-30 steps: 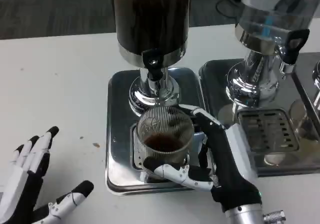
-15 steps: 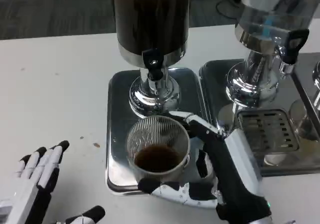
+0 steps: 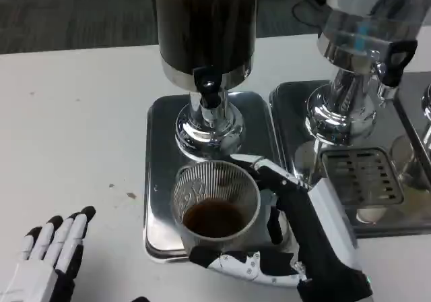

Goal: Grasp the cup under the faucet to collect the drink, then remove the cup.

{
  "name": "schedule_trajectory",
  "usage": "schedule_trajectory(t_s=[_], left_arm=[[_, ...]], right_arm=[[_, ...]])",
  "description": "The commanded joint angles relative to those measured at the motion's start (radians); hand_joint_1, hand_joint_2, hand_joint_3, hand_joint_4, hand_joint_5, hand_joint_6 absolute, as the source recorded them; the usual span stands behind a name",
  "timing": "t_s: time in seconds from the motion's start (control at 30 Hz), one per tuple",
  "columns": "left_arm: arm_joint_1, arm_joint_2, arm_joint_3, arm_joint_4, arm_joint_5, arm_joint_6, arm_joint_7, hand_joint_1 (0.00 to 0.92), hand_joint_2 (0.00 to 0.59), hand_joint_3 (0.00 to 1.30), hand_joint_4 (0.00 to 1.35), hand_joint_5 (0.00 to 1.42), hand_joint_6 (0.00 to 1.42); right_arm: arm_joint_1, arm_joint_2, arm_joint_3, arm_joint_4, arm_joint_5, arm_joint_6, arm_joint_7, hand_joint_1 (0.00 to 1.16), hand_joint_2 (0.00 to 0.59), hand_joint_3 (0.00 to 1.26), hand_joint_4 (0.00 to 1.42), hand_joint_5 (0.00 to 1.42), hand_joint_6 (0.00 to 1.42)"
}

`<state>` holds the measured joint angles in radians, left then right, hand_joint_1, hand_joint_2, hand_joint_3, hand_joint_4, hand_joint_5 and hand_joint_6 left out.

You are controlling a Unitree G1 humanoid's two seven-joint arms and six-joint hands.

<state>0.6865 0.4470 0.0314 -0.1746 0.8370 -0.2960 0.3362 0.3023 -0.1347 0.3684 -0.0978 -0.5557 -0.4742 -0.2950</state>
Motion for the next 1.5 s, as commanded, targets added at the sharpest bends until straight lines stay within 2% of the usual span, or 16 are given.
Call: schedule_trajectory(t_s=[0.03, 0.83, 1.5], left_arm=[[0.016, -0.013, 0.0, -0.01, -0.002, 0.02, 0.009, 0.0, 0.056, 0.0, 0.0, 0.0, 0.0], [-0.021, -0.015, -0.032, 0.007, 0.004, 0.044, -0.014, 0.0, 0.052, 0.0, 0.0, 0.0, 0.0], [-0.02, -0.015, -0.042, 0.001, 0.007, 0.052, 0.005, 0.0, 0.061, 0.0, 0.0, 0.0, 0.0]], right_arm=[[-0.008, 0.011, 0.001, -0.028, 0.022, -0.047, 0.003, 0.99, 0.123, 0.49, 0.61, 0.89, 1.32], [0.0, 0.02, -0.031, -0.021, 0.038, -0.04, -0.001, 0.99, 0.134, 0.49, 0.61, 0.9, 1.32], [0.008, 0.025, -0.039, -0.017, 0.042, -0.044, 0.0, 0.99, 0.134, 0.5, 0.62, 0.89, 1.32]])
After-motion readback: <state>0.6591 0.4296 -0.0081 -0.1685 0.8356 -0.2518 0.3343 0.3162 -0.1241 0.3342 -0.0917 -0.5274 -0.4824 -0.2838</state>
